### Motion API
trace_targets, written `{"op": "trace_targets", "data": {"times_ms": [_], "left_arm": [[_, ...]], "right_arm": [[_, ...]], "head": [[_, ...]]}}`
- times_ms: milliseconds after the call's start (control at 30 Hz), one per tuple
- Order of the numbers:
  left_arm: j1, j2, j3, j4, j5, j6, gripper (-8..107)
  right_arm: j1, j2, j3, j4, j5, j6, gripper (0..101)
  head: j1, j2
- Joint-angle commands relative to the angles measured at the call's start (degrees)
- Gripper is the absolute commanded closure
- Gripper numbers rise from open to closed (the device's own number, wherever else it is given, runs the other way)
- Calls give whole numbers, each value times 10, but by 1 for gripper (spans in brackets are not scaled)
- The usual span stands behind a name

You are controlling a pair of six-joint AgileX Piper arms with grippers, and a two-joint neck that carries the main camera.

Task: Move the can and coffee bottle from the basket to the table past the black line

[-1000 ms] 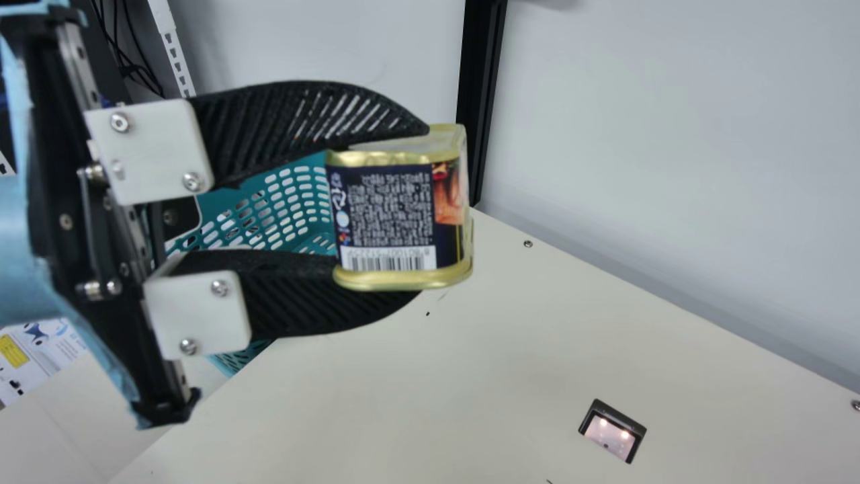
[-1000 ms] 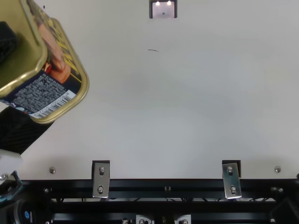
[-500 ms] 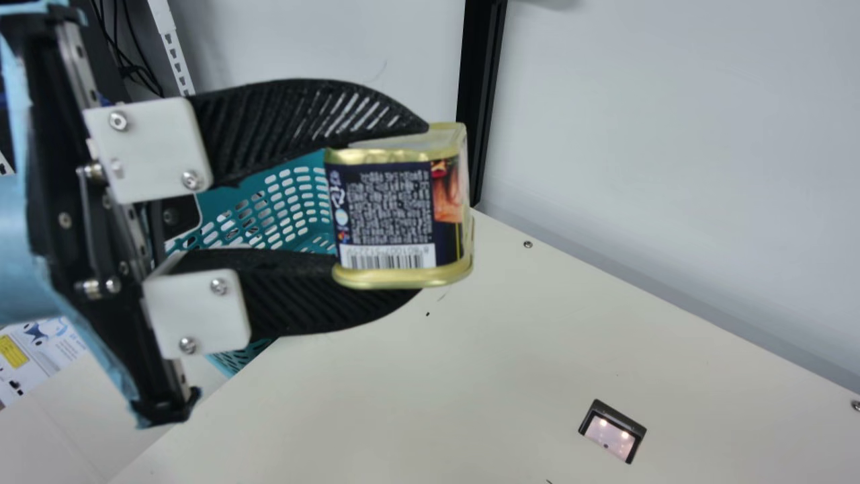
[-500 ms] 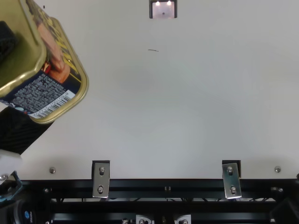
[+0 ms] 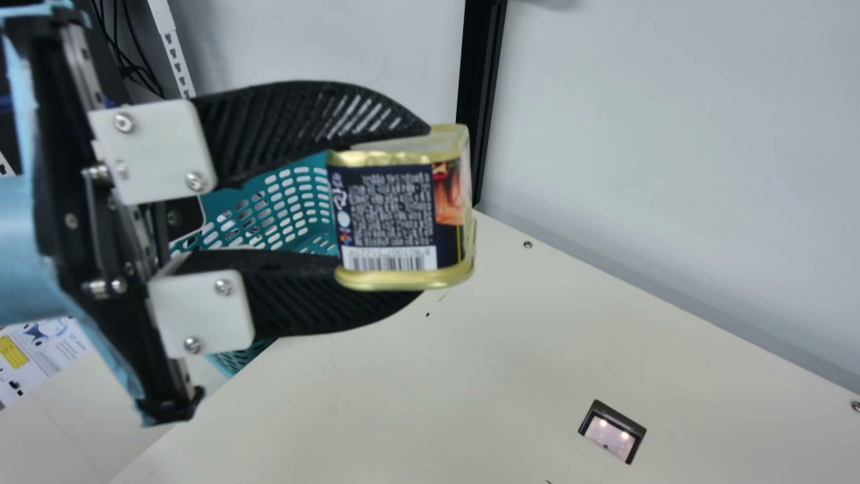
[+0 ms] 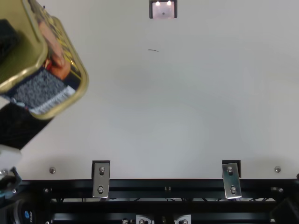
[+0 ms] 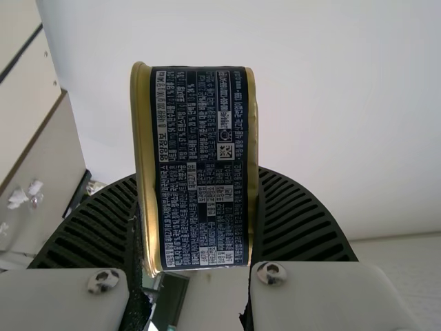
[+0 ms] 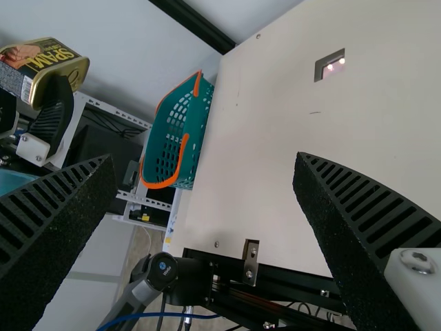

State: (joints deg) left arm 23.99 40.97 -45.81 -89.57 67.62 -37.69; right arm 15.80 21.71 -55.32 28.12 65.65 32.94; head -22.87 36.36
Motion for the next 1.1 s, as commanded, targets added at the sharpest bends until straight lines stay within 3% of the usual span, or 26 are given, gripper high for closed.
{"op": "trace_targets", "data": {"times_ms": [0, 267, 633, 667, 700, 833, 1067], "left_arm": [[0, 7, -5, 13, -5, 34, 89], [-34, 68, -53, 112, -66, 238, 89], [-182, 169, -125, 286, -266, 499, 89], [-193, 175, -128, 297, -283, 513, 89], [-166, 166, -125, 265, -230, 446, 89], [-193, 176, -128, 297, -276, 504, 89], [-193, 176, -128, 296, -282, 513, 89]], "right_arm": [[0, 0, 0, 0, 0, 0, 0], [0, 0, 0, 0, 0, 0, 0], [0, 0, 0, 0, 0, 0, 0], [0, 0, 0, 0, 0, 0, 0], [0, 0, 0, 0, 0, 0, 0], [0, 0, 0, 0, 0, 0, 0], [0, 0, 0, 0, 0, 0, 0]], "head": [[-19, 11], [-19, 11], [-6, -17], [-3, -31], [0, -46], [13, -123], [40, -243]]}}
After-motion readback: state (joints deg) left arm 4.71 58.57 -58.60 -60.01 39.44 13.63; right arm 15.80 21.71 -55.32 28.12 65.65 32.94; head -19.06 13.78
